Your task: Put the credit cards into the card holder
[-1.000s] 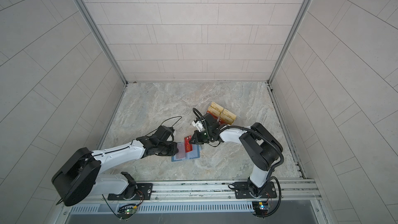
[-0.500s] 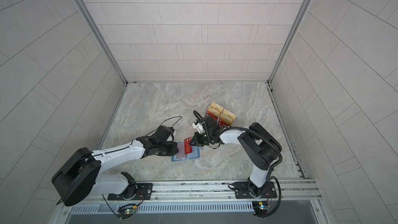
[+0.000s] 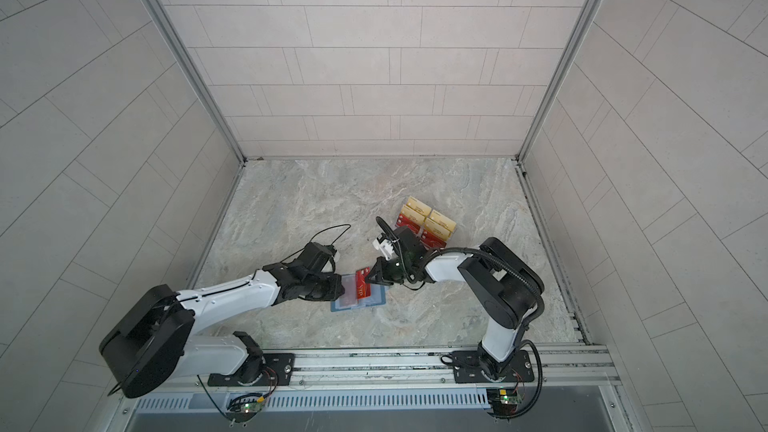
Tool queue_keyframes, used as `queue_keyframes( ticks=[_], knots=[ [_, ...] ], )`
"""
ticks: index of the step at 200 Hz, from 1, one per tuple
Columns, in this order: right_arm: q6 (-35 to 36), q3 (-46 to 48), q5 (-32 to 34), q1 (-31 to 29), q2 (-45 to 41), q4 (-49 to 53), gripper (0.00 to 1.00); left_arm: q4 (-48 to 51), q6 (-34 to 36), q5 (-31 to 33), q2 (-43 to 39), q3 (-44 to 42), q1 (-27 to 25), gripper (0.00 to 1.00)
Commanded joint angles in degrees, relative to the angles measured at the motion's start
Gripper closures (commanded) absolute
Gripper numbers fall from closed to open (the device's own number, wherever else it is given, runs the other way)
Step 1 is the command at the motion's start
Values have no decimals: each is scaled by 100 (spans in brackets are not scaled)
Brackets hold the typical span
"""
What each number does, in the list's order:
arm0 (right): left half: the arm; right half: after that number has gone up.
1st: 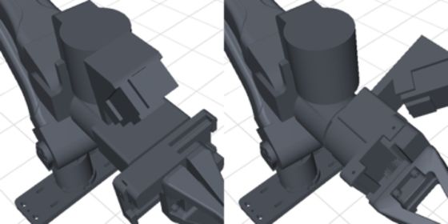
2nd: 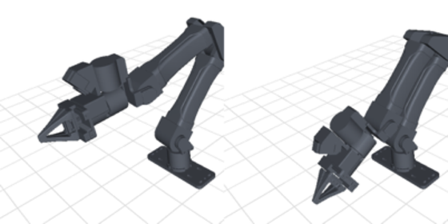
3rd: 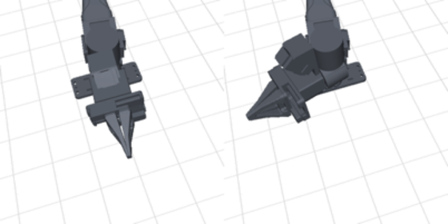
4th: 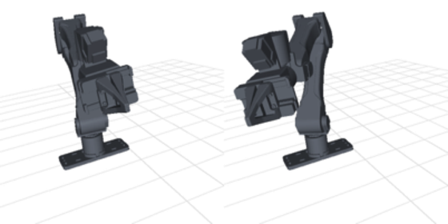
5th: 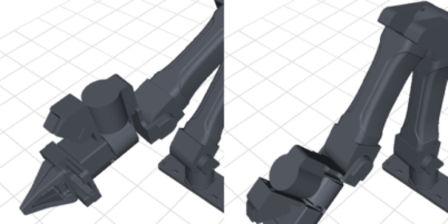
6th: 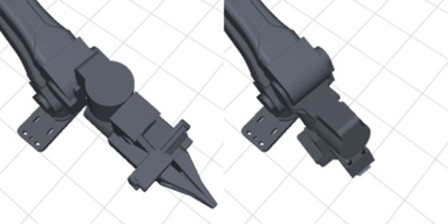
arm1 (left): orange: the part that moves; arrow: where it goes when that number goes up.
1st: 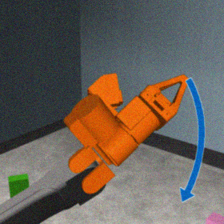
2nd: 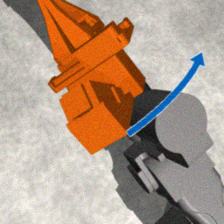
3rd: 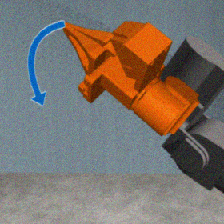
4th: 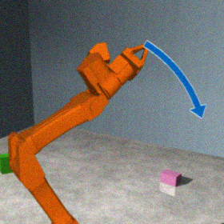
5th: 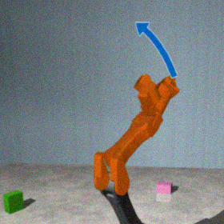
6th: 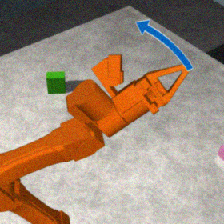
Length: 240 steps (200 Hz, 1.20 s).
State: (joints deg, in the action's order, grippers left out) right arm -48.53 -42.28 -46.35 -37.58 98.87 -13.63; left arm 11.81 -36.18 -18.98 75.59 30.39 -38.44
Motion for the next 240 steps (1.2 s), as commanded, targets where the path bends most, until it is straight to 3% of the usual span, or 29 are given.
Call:
queue_keyframes(
  ticks=[1, 142, 215, 240],
  knots=[
    [-56, 75, -47, -67, -100, -80, 100, 136, 24, 123, -47, -99, -28, 87],
    [-176, 195, -480, -74, 232, -546, 100, 251, 24, 185, -167, -97, -38, 87],
    [415, -162, -296, -75, 275, 423, 100, 226, 12, 132, -140, -81, -32, 82],
    [594, -259, -203, -91, 257, 756, 94, 207, -78, 72, -236, -52, -32, 81]
  ],
)
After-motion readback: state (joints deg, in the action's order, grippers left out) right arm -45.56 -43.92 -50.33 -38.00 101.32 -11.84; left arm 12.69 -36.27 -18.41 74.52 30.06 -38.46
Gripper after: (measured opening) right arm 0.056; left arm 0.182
